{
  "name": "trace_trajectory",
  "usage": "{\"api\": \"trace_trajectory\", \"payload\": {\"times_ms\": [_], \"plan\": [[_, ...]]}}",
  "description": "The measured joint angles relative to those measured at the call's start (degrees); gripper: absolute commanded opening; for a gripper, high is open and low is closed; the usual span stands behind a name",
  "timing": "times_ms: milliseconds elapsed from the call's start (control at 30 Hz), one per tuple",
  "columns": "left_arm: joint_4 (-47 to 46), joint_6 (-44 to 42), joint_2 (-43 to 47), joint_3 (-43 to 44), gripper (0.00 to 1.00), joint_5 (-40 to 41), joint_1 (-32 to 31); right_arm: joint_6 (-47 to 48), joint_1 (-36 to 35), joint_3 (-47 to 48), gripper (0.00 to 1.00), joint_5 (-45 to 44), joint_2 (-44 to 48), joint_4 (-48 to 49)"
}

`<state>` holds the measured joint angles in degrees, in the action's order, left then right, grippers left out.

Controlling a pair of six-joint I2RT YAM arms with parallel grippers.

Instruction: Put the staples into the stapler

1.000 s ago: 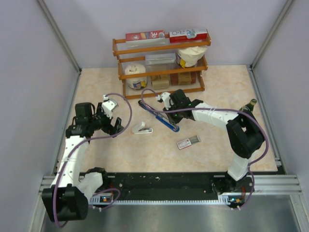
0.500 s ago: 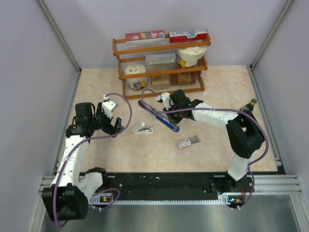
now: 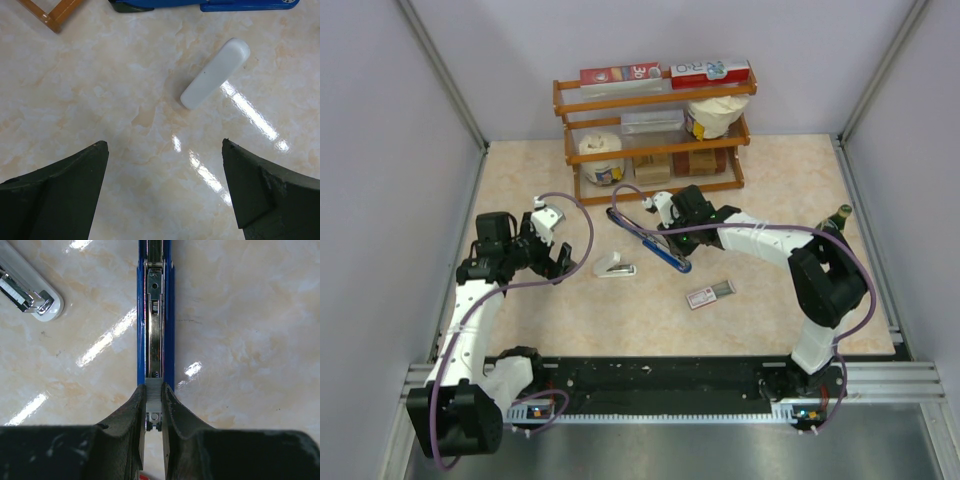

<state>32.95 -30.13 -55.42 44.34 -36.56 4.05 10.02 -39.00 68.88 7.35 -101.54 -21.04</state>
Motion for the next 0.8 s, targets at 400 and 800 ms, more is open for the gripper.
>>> {"api": "trace_trajectory", "payload": {"times_ms": [400, 800], "plan": [[0.0, 0.0, 0.0, 0.0, 0.99, 0.0, 0.0, 0.4, 0.0, 0.0, 0.06, 0.0, -1.3, -0.1], [-0.1, 0.0, -0.4, -0.4, 0.99, 0.0, 0.0, 0.4, 0.0, 0.0, 0.06, 0.0, -1.3, -0.1]]}}
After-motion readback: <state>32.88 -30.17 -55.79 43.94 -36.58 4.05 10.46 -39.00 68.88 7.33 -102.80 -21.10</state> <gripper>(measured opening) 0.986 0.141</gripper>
